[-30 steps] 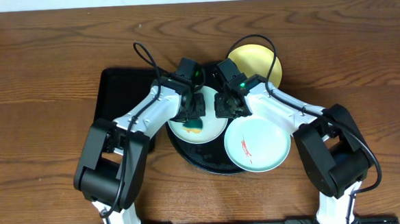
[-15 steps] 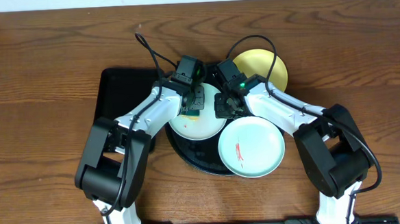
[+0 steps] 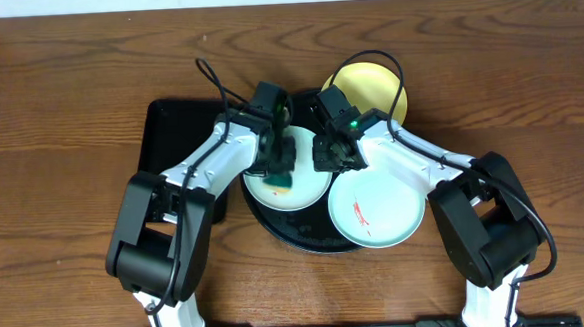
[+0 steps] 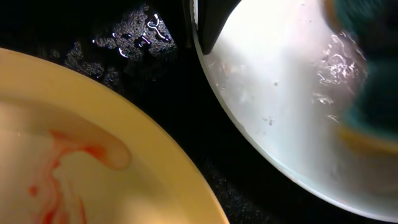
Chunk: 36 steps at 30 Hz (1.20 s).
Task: Clean dirty plates on tray and stack at the side
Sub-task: 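Scrub the left plate with the sponge while right gripper holds rim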
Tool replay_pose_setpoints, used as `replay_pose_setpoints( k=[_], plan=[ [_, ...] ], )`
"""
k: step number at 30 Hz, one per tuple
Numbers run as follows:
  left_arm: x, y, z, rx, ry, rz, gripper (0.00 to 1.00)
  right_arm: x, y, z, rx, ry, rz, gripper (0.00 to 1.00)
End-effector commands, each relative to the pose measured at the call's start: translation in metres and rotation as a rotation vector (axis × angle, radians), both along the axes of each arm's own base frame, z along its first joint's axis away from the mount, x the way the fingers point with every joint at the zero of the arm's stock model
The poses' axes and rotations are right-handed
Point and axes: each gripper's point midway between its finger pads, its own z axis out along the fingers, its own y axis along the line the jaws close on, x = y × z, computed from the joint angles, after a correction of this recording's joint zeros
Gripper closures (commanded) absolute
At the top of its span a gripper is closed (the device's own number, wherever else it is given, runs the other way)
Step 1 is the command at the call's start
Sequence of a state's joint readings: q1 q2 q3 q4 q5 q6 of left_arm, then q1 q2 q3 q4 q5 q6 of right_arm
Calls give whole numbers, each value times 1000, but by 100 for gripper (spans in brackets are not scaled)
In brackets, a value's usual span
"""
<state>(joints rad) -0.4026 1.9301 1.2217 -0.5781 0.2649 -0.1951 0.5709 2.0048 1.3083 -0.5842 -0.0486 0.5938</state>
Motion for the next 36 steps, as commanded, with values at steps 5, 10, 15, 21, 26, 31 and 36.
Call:
replay_pose_setpoints(
  k=[5, 10, 15, 21, 26, 31, 36],
  plan=[
    [-56, -28, -3, -181, 131, -357, 93, -5, -3, -11, -31, 24, -1, 98],
    [-39, -2, -15, -6, 70, -335, 93, -5, -3, -11, -32, 26, -1, 98],
    [7, 31, -18, 226, -94, -177, 93, -5, -3, -12, -32, 26, -2, 98],
    [55, 28, -5, 241, -294, -77, 92, -5, -3, -11, -32, 26, -1, 98],
    [79, 36, 6, 264, -389, 89, 92, -5, -3, -12, -33, 27, -1, 98],
    [76, 44, 4, 270, -363, 220, 93, -5, -3, -12, -33, 26, -1, 98],
    [43, 35, -10, 228, -207, 192, 93, -5, -3, -12, -33, 26, -2, 98]
  ],
)
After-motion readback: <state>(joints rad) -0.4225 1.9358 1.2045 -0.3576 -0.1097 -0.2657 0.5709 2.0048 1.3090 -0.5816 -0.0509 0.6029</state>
